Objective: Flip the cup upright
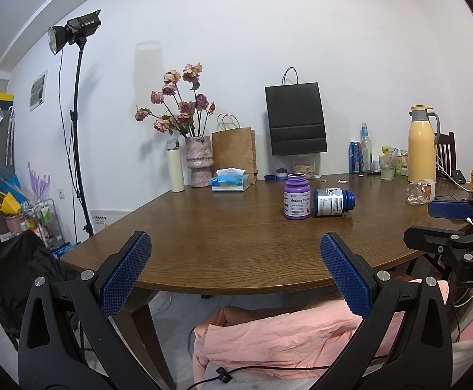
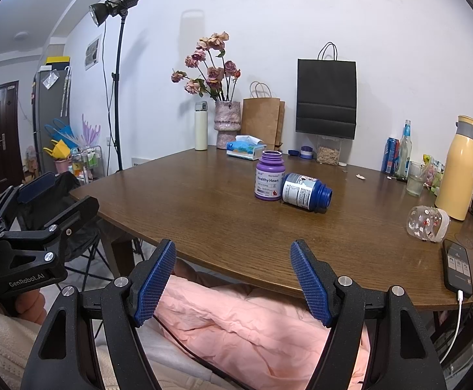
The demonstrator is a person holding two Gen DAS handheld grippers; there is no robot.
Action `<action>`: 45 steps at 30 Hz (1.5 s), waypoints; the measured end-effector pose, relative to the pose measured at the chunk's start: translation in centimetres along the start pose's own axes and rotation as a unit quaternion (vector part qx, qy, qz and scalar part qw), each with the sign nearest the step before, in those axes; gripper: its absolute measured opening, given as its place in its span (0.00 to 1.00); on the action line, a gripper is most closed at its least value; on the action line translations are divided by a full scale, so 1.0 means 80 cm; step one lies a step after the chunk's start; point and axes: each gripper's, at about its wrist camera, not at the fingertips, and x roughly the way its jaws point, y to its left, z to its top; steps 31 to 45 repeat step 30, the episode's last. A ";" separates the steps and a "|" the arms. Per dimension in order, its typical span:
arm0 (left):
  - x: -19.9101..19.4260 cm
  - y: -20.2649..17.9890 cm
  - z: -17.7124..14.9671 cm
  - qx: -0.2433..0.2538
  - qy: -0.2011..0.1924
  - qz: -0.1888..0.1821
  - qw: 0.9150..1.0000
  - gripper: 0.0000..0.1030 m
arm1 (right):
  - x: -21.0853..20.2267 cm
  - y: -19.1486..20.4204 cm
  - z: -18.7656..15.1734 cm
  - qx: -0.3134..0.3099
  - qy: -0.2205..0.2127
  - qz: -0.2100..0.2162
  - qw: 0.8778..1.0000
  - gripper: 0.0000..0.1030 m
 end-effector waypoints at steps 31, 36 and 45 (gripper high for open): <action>0.002 0.003 -0.001 -0.001 0.000 -0.003 1.000 1.00 | 0.003 0.002 -0.004 0.000 0.004 0.002 1.000 0.76; 0.002 0.003 -0.001 -0.001 0.000 -0.003 1.000 1.00 | 0.003 0.002 -0.004 0.000 0.004 0.002 1.000 0.76; 0.002 0.003 -0.001 -0.001 0.000 -0.003 1.000 1.00 | 0.003 0.002 -0.004 0.000 0.004 0.002 1.000 0.76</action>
